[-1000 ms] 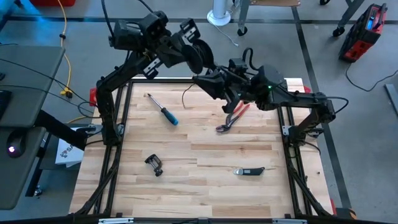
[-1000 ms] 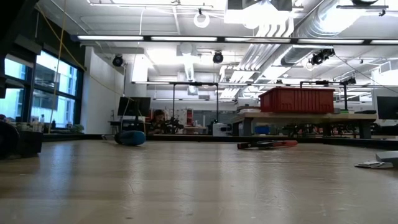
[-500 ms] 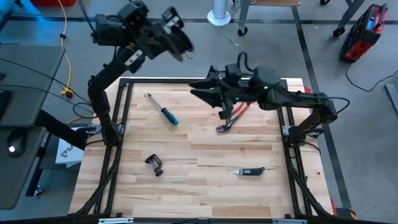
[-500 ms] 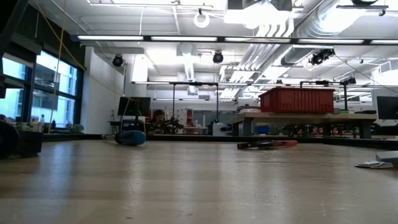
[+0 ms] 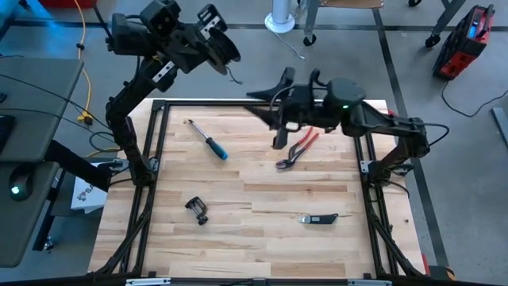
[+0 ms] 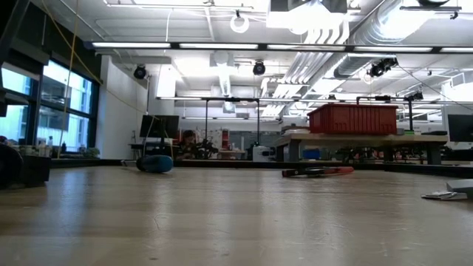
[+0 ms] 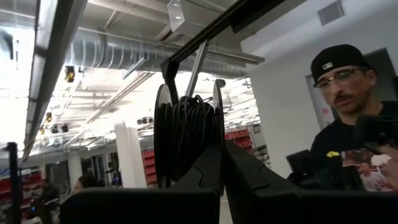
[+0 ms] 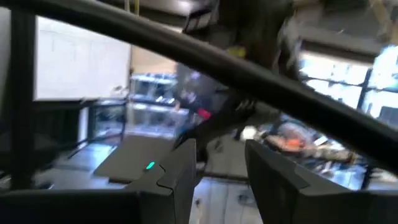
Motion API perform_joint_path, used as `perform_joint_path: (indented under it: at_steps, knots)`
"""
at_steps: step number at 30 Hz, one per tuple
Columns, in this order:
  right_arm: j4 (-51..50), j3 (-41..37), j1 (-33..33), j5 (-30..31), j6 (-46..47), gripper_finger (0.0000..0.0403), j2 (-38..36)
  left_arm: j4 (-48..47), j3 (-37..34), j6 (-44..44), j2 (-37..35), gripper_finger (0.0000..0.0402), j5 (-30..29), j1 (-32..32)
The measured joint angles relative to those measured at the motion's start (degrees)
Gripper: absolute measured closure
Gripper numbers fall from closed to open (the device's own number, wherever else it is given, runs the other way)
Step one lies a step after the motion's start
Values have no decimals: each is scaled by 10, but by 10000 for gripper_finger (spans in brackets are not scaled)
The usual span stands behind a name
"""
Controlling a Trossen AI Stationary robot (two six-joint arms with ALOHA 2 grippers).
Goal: Coil cords
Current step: Coil the black wire onto the black spool
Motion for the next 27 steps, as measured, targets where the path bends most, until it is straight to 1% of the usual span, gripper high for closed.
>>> perform_joint_path:
  at_steps: [3,5,10,16,22,27]
  knots:
    - [2,11,1,42,-19,270,3,-17,0,15,2,401,-4,0]
    - [-5,10,1,54,-33,270,7,-29,0,21,2,401,-10,0]
    - [-7,10,0,51,-36,270,7,-33,0,28,2,401,-17,0]
    - [-12,9,0,66,-73,269,15,-37,0,28,2,401,-22,-1]
    - [-8,10,-4,66,-78,269,24,-42,-1,28,2,401,-27,-1]
    - [-4,9,-10,73,-80,269,27,-49,-1,28,2,401,-28,-17]
